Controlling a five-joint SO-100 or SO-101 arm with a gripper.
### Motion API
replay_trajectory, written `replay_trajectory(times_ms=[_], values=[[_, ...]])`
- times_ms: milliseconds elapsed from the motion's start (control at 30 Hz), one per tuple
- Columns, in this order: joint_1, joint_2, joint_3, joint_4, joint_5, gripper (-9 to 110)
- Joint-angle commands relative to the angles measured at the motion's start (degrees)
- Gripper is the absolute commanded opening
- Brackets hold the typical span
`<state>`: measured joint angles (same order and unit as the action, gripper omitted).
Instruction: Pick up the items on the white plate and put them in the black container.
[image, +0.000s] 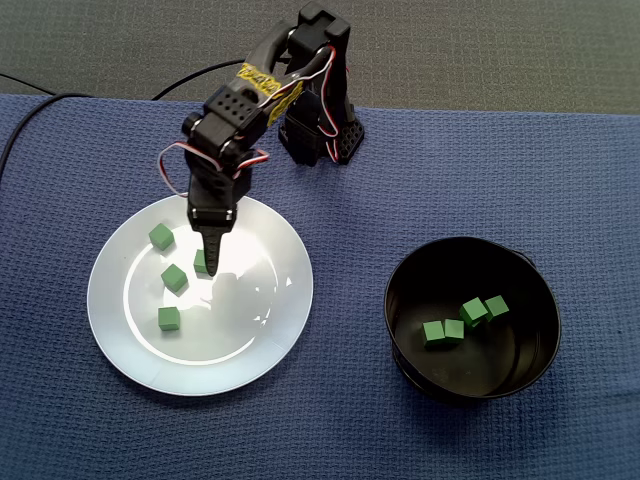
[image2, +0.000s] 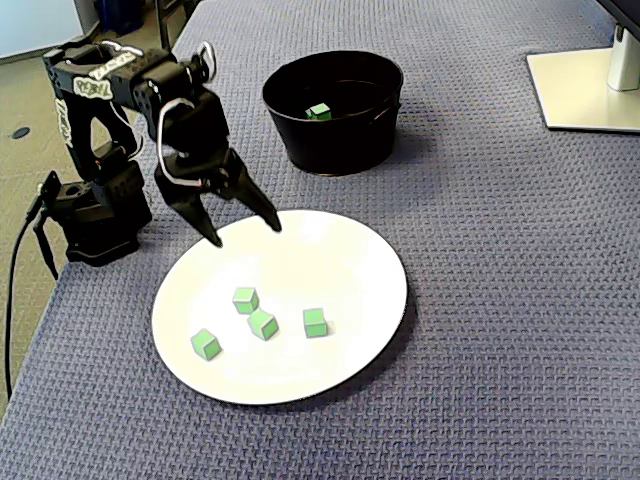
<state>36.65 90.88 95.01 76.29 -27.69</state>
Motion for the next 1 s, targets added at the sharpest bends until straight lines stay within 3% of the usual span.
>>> replay_trajectory(times_ms=[0,333,967], values=[[2.99,-2.37,0.09,-0.97,-2.11,29],[6.5,-7.65,-0.35,-5.71,7.38,26],[3.34,-14.68,4.83,-13.8,5.89,23]])
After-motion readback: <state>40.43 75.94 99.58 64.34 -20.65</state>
